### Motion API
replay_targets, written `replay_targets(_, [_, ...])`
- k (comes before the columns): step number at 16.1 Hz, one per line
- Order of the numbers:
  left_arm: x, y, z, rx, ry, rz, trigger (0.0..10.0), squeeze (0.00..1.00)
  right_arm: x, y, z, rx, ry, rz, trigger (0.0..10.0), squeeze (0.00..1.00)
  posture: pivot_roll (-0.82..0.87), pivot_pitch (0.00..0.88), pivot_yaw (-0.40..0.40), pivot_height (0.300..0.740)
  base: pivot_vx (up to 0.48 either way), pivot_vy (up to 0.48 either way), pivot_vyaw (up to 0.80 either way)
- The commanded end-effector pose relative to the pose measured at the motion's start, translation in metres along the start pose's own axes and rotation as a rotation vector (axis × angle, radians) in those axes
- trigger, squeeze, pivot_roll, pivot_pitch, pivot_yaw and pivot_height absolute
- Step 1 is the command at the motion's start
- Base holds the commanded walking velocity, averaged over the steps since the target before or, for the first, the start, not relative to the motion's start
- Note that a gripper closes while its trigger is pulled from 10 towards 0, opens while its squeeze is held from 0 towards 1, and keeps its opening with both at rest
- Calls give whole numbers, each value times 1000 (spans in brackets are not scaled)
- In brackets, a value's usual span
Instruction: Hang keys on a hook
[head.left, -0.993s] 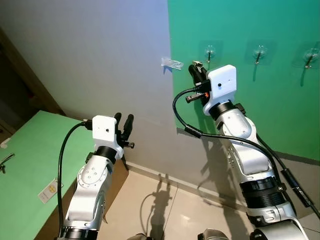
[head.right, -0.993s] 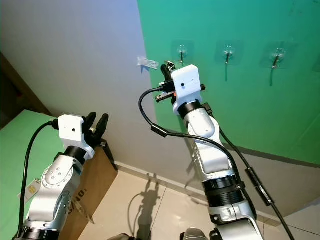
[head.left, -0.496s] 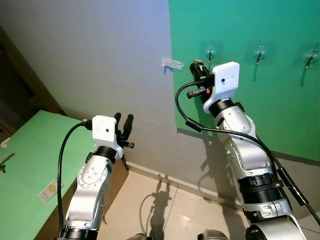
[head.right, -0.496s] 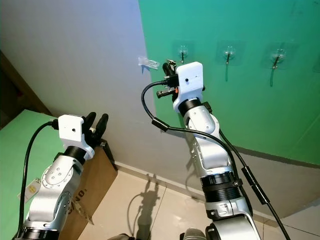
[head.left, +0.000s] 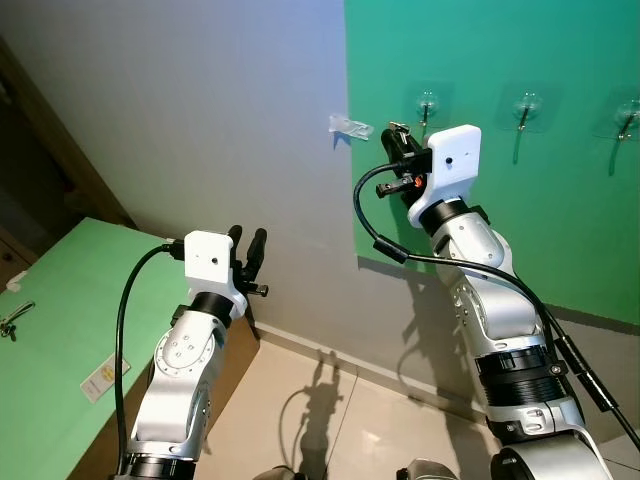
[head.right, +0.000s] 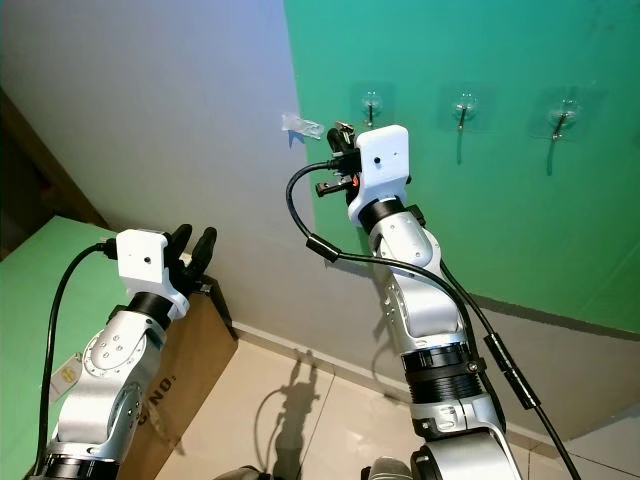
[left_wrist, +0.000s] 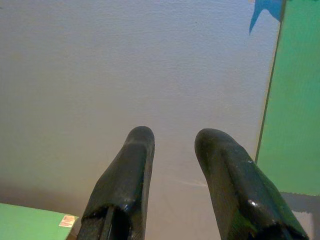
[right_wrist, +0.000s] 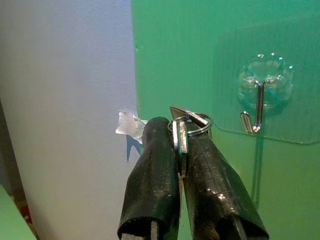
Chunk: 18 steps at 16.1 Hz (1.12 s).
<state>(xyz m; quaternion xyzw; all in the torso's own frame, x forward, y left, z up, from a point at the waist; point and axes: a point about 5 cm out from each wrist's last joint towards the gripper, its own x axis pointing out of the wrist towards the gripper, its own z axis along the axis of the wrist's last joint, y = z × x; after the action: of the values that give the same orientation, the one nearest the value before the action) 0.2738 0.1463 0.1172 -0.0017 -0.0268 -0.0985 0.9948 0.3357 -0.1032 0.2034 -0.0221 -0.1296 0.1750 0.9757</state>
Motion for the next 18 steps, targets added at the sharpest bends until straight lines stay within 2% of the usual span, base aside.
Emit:
replay_targets(1, [-1, 3, -1, 4, 4, 13, 10000, 0, 6, -1, 8, -10, -25, 0, 0, 0, -170, 6, 117, 740, 0, 0, 0])
replay_targets(9, [-2, 3, -2, 4, 8, 14, 10000, 0, 12, -14, 10, -15, -25, -40, 0, 0, -163, 9, 116, 740, 0, 0, 0])
replay_targets(18, [-4, 5, -2, 9, 14, 14, 10000, 0, 13, -24, 0, 192, 37, -124, 0, 0, -159, 14, 122, 740, 0, 0, 0])
